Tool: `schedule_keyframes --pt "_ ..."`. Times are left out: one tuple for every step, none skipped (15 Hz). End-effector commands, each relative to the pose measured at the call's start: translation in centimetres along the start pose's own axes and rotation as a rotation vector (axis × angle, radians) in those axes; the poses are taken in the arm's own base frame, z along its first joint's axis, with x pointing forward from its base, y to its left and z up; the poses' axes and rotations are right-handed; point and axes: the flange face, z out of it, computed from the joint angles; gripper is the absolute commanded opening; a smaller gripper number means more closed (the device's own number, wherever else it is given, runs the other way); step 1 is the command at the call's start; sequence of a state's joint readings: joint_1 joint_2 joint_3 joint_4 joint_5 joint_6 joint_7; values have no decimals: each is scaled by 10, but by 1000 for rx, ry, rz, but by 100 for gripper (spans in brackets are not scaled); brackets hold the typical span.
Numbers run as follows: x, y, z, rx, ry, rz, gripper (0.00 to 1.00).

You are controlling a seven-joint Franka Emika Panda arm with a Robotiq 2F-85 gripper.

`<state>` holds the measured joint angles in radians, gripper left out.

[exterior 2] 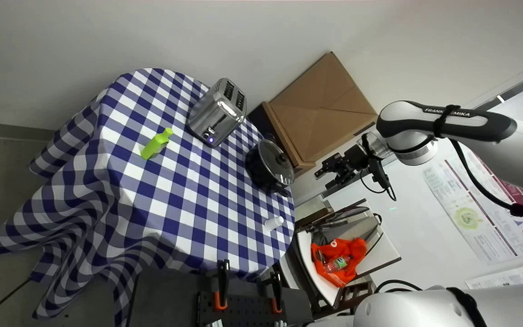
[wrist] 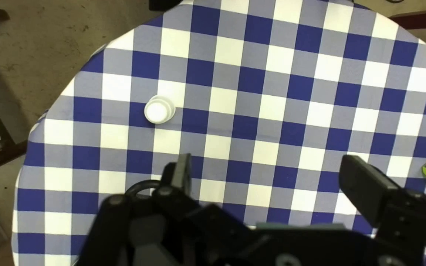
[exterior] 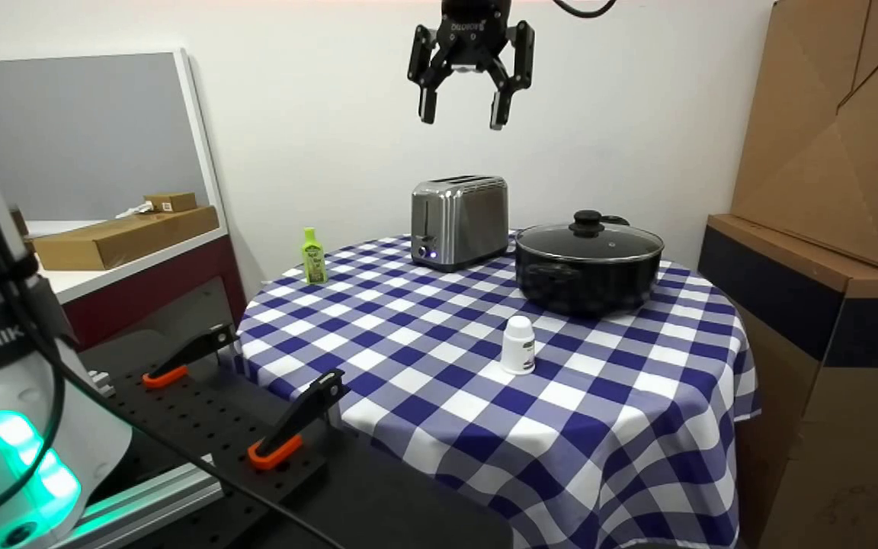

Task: Turn off the toaster

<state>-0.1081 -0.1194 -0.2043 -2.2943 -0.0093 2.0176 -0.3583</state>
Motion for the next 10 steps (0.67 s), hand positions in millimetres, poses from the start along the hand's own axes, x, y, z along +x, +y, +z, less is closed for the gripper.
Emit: schedule_keyframes --pt "25 -32 12 -51 -10 -37 100" --pt "33 -46 18 -67 -13 -52 100" --pt "40 -59 21 -80 -18 -67 100" --pt "49 -76 27 -103 -17 -80 100" --pt "56 -90 31 -121 -23 -91 83" --pt "63 -104 38 -138 -30 -103 74" --pt "70 -117 43 -153 -40 -116 68" --pt "78 -132 50 -161 -51 -134 60" --pt "85 -145 57 -174 -56 -148 53" --pt "92 -155 61 -183 -62 -164 45"
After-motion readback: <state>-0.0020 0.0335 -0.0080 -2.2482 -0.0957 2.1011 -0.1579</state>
